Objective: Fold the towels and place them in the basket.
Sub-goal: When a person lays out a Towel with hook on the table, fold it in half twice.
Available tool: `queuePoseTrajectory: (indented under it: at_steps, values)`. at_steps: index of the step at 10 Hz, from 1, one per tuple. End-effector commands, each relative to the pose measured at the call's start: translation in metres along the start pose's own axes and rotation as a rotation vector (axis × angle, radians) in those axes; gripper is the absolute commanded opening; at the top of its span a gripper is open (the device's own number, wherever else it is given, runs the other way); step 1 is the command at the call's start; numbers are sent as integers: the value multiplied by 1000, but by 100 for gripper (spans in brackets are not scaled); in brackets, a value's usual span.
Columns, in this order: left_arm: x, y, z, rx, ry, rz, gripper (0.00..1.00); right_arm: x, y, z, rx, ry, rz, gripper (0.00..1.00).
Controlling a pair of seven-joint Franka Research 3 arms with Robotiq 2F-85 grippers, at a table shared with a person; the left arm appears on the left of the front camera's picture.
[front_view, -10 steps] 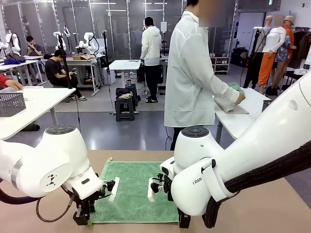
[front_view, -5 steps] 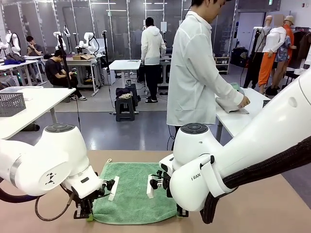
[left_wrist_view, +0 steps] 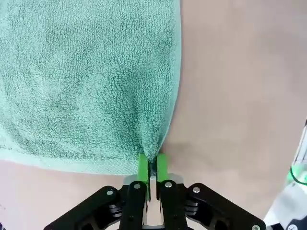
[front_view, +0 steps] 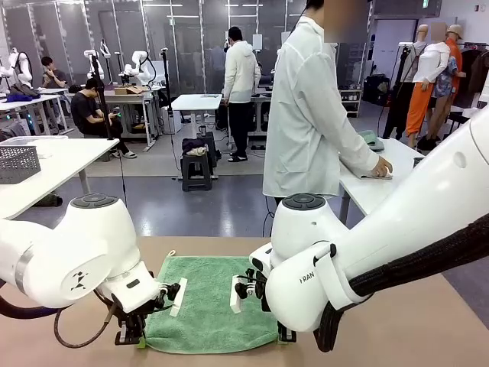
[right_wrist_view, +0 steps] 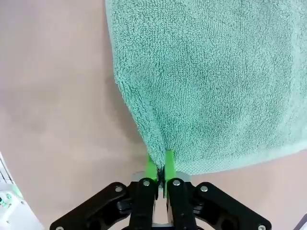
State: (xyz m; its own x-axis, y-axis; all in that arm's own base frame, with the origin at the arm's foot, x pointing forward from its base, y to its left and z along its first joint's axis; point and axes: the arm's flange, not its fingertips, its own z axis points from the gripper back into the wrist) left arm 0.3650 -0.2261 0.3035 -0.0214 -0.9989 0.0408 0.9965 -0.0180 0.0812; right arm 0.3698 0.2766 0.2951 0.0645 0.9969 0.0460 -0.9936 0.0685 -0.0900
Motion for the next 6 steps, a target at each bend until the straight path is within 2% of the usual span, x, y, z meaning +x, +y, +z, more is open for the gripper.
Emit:
queuePoseTrajectory:
  at_steps: [1,3,4,5,6]
  values:
    - [-19,-29,3,-6,19,-28,0,-3,0,3,14,7,40,0]
    - [-18,-30,3,-6,18,-32,0,-4,0,5,15,4,35,0]
    - [-17,-31,6,34,10,1,0,-2,-1,5,10,22,-9,0]
    - [0,0,1,0,1,-12,0,0,0,0,0,1,19,0]
    - [0,0,1,0,1,-12,0,0,0,0,0,1,19,0]
